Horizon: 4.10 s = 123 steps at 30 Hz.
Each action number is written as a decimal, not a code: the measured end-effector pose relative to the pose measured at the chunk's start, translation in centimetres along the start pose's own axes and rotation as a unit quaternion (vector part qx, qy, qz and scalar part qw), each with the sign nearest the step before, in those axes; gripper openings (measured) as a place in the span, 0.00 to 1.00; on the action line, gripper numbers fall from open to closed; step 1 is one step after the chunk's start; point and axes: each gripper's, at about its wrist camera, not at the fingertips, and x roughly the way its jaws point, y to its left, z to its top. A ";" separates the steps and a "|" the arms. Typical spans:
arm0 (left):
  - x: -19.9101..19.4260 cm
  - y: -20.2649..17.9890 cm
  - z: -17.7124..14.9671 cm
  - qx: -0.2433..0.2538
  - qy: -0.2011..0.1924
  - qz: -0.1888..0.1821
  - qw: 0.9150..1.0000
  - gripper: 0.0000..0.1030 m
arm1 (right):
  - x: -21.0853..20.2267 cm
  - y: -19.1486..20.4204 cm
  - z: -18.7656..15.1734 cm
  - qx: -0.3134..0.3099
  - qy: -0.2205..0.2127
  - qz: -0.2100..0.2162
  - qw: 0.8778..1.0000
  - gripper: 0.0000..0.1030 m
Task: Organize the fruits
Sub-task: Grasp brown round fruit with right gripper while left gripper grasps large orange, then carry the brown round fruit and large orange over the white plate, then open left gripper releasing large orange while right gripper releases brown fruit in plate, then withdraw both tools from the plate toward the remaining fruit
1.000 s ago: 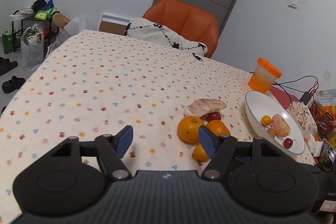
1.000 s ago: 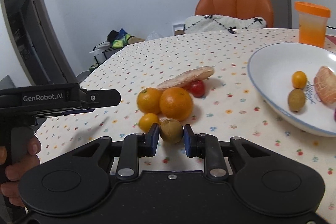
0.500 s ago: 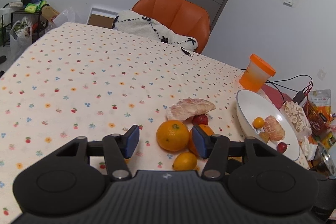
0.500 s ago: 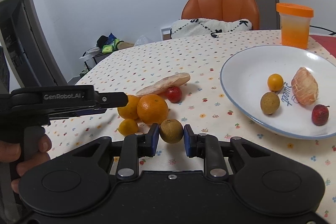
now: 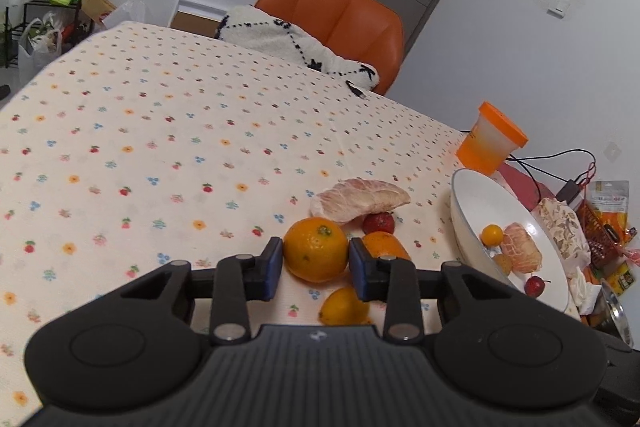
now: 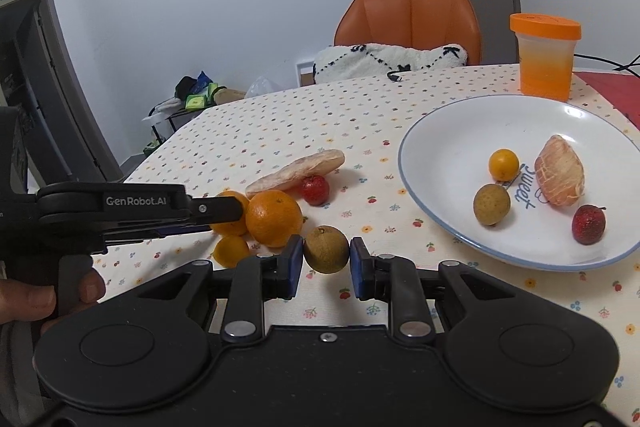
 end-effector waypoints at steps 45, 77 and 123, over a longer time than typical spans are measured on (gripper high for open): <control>-3.6 -9.3 -0.2 0.084 -0.044 -0.047 0.994 0.32 | -7.6 -5.7 0.5 0.057 -0.102 -0.050 0.992 0.23; 2.4 -14.8 -0.7 0.125 -0.011 -0.058 0.990 0.32 | -6.9 -13.6 0.5 0.118 -0.111 -0.084 0.983 0.23; -0.5 -11.5 0.3 0.115 -0.045 0.004 0.992 0.92 | -7.1 -11.2 0.0 0.108 -0.109 -0.083 0.985 0.60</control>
